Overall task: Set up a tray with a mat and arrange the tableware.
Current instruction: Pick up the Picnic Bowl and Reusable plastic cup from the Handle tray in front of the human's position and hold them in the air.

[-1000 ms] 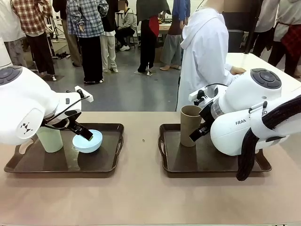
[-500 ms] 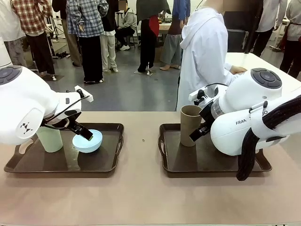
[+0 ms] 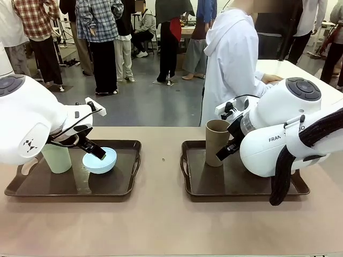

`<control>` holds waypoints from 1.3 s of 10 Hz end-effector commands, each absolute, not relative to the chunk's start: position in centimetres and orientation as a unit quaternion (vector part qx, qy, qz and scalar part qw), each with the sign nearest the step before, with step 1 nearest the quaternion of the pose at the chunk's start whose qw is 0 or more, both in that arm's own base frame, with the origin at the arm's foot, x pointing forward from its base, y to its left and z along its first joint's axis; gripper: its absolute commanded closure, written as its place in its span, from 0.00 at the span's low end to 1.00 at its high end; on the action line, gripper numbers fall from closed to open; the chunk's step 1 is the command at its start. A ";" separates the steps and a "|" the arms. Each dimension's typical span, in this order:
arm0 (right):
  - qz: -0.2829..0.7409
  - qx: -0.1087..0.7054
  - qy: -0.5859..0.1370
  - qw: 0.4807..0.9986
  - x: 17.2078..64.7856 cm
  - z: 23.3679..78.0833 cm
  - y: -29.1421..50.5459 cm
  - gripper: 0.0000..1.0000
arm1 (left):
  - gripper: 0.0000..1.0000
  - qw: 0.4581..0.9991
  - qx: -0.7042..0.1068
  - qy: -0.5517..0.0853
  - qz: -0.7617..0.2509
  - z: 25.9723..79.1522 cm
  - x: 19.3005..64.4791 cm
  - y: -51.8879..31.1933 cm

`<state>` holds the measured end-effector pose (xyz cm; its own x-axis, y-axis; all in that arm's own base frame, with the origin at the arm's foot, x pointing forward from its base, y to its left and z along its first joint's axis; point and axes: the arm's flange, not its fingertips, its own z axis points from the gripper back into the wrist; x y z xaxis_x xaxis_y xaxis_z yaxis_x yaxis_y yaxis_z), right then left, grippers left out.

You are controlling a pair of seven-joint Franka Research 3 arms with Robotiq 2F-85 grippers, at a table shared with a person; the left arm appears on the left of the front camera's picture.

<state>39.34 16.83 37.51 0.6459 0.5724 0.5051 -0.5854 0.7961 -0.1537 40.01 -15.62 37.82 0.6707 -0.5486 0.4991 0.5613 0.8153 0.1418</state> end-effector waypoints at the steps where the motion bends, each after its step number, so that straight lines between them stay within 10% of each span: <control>1: 0.286 0.001 -0.275 0.918 34.6 39.8 16.8 0.00 | 0.00 0.908 -0.012 -0.271 -0.319 41.6 32.6 -15.7; 7: 0.171 0.030 -0.164 0.971 19.3 36.0 13.4 0.00 | 0.00 0.956 -0.010 -0.156 -0.247 41.7 21.9 -12.4; 8: 0.180 0.011 -0.213 0.960 33.1 45.0 18.2 0.00 | 0.00 0.936 0.002 -0.171 -0.307 47.6 30.3 -17.6; 13: 0.168 0.040 -0.172 0.970 31.8 46.2 16.8 0.00 | 0.00 0.931 -0.068 -0.154 -0.325 48.8 29.3 -15.7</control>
